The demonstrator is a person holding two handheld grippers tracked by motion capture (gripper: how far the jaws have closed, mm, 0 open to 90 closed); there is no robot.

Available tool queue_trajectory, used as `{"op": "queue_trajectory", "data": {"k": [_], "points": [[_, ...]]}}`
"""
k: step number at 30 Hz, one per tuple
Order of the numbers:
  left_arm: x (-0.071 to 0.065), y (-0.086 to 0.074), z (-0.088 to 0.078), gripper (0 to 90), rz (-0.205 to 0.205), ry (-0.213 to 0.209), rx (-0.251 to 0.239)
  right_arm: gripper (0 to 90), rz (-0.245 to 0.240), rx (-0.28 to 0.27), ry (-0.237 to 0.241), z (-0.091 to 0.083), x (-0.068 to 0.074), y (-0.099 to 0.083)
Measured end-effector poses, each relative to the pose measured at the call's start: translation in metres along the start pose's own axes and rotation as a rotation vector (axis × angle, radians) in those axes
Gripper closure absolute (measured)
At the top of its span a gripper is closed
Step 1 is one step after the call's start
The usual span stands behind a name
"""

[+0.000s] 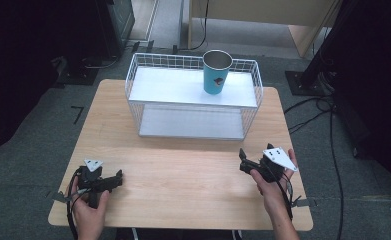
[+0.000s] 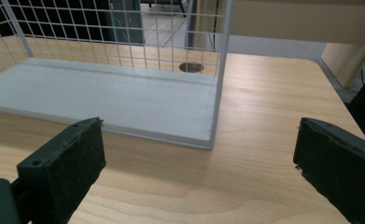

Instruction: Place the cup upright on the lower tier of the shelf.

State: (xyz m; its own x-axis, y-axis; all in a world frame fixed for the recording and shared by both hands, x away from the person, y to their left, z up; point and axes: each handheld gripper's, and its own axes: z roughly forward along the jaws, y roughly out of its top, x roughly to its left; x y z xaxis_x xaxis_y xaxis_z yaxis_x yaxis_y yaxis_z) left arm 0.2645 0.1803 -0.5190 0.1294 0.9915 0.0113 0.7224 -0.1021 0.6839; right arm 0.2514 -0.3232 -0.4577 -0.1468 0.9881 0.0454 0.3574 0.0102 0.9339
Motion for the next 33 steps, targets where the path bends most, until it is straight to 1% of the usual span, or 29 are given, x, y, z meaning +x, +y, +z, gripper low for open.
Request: {"op": "queue_trajectory", "data": {"k": [7,15,17,20,23,24,27,29,31,33], "points": [[0.000,0.000,0.000,0.0,0.000,0.000,0.000,2.1,0.016,0.021,-0.034,-0.009,-0.017,-0.014],[0.000,0.000,0.000,0.0,0.000,0.000,0.000,2.1,0.039,0.043,-0.096,-0.025,-0.045,-0.030],[0.000,0.000,0.000,0.0,0.000,0.000,0.000,2.1,0.057,0.043,-0.106,-0.030,-0.052,-0.033],[0.000,0.000,0.000,0.0,0.000,0.000,0.000,2.1,0.070,0.051,-0.128,-0.037,-0.062,-0.039],[0.000,0.000,0.000,0.0,0.000,0.000,0.000,2.1,0.069,0.061,-0.139,-0.041,-0.067,-0.045],[0.000,0.000,0.000,0.0,0.000,0.000,0.000,2.1,0.057,0.070,-0.154,-0.044,-0.070,-0.048],[0.000,0.000,0.000,0.0,0.000,0.000,0.000,2.1,0.047,0.088,-0.163,-0.048,-0.075,-0.053],[0.000,0.000,0.000,0.0,0.000,0.000,0.000,2.1,0.056,0.110,-0.165,-0.051,-0.078,-0.058],[0.000,0.000,0.000,0.0,0.000,0.000,0.000,2.1,0.047,0.129,-0.173,-0.053,-0.081,-0.063],[0.000,0.000,0.000,0.0,0.000,0.000,0.000,2.1,0.028,0.151,-0.180,-0.055,-0.081,-0.067]]}}
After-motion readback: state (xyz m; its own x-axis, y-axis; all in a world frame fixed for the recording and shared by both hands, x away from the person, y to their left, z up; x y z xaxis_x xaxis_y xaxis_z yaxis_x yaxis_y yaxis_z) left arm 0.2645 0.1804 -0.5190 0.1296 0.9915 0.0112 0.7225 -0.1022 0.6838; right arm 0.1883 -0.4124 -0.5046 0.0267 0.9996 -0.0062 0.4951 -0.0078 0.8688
